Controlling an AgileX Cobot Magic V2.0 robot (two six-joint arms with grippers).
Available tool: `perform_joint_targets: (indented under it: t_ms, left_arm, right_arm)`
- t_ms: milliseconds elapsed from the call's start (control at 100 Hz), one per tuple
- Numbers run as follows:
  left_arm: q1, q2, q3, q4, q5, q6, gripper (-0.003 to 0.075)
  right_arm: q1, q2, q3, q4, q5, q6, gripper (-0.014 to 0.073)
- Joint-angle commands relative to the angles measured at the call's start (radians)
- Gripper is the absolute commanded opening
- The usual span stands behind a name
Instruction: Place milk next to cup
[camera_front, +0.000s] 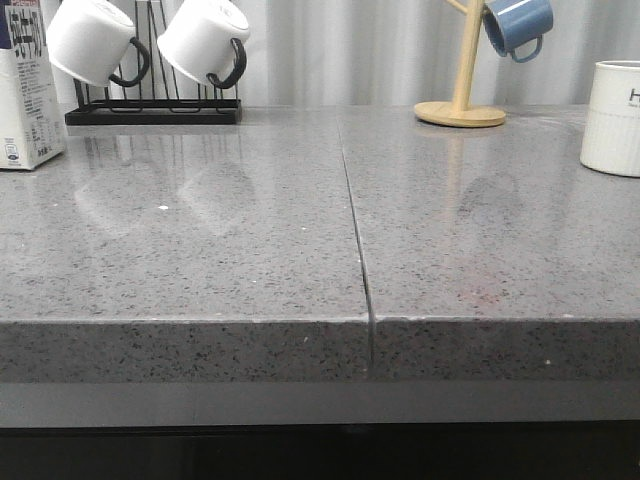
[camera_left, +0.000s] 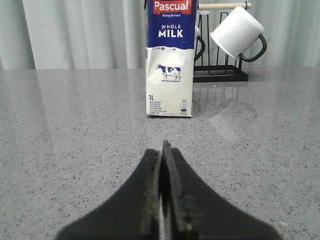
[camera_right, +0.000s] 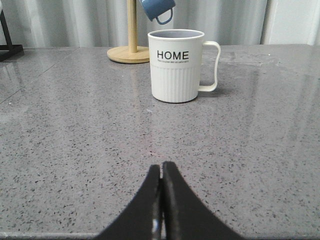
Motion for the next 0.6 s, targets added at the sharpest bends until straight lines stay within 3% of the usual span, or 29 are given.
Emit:
perform_joint_targets:
  t_ms: [0,320,590]
  left_arm:
    - [-0.005,-0.03,0.044,0.0,-0.084,-0.008,-0.002]
    - [-0.005,-0.03,0.044,0.0,-0.084,-0.008,-0.002]
    - [-0.005,-0.03,0.044,0.0,-0.084,-0.008,-0.002]
  right_arm:
    - [-0.002,-0.019,-0.009,-0.001,-0.075,-0.009,-0.0006]
    - [-0.002,-0.019,-0.026,-0.001,-0.064,-0.009,-0.0006]
    - [-0.002,0.0,-0.145,-0.001,-0.004,-0.009,-0.0006]
